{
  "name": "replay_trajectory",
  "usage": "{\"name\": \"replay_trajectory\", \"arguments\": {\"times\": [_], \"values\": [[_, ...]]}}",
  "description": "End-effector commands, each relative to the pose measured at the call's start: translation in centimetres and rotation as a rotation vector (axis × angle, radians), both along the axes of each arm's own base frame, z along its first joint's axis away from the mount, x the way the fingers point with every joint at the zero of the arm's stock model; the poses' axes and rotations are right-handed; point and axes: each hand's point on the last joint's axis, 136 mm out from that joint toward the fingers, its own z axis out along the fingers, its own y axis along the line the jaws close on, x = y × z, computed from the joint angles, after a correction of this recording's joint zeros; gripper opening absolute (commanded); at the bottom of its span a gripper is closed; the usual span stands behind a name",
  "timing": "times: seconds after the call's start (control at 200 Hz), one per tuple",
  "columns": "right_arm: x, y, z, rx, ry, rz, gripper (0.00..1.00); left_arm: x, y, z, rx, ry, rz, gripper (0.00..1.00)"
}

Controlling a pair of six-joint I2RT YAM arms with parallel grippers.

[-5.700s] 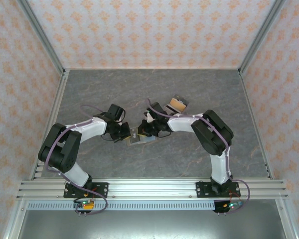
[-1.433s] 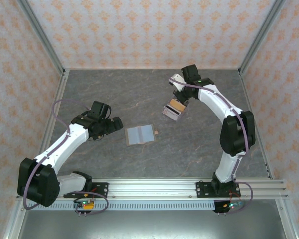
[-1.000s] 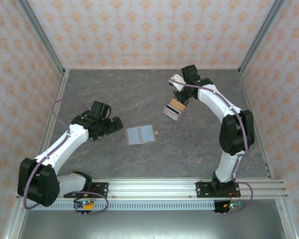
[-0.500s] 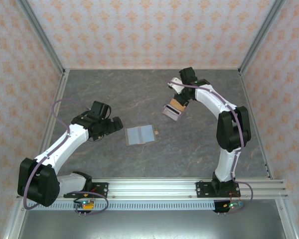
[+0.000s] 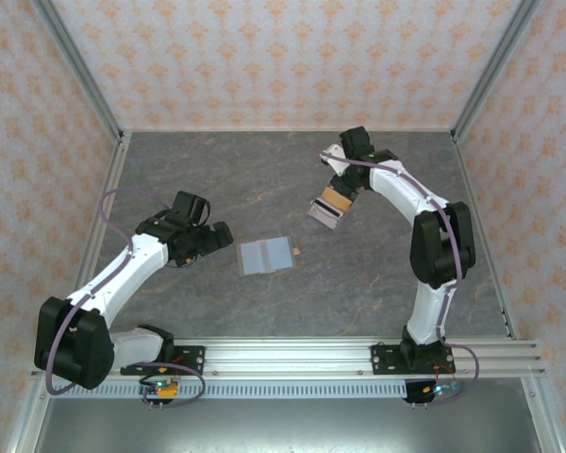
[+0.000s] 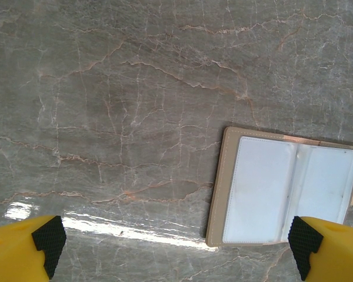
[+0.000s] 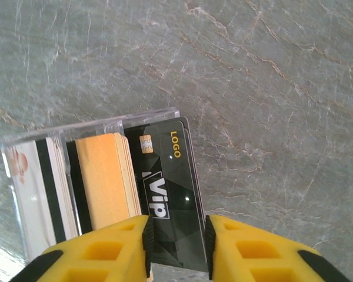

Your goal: Take the credit cards out of the card holder

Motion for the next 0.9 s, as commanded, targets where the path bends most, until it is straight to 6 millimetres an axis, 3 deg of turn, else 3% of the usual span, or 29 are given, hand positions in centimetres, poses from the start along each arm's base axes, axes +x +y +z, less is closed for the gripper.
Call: {"name": "replay_trajectory", "arguments": {"times": [0.0, 0.245, 0.37, 0.515, 0.576, 0.726, 0.896], "values": [[-0.2, 0.2, 4.8, 0.115, -0.083, -0.07, 0.39, 0.3, 0.4, 0.1, 0.008, -0.012, 0.011, 1.0], [-2.5, 0.1, 11.0, 0.453, -0.233, -0.325, 0.54, 0.4, 0.4, 0.3, 0.009, -0.019, 0.017, 1.0], [-5.1, -0.1, 12.8, 0.593, -0.283, -0.436, 0.6, 0.5, 0.4, 0.7, 0.01, -0.034, 0.005, 1.0], [-8.2, -0.7, 13.3, 0.689, -0.329, -0.513, 0.68, 0.8, 1.2, 1.9, 0.051, -0.082, 0.016, 1.0], [-9.1, -1.6, 13.1, 0.697, -0.358, -0.544, 0.72, 1.1, 2.0, 2.8, 0.09, -0.124, 0.035, 1.0], [-11.4, -6.7, 15.6, 0.659, -0.57, -0.689, 0.88, 1.6, 5.5, 5.9, 0.249, -0.253, 0.129, 1.0], [-13.1, -11.0, 17.5, 0.606, -0.744, -0.814, 1.0, 1.4, 9.6, 9.9, 0.417, -0.429, 0.273, 1.0]]}}
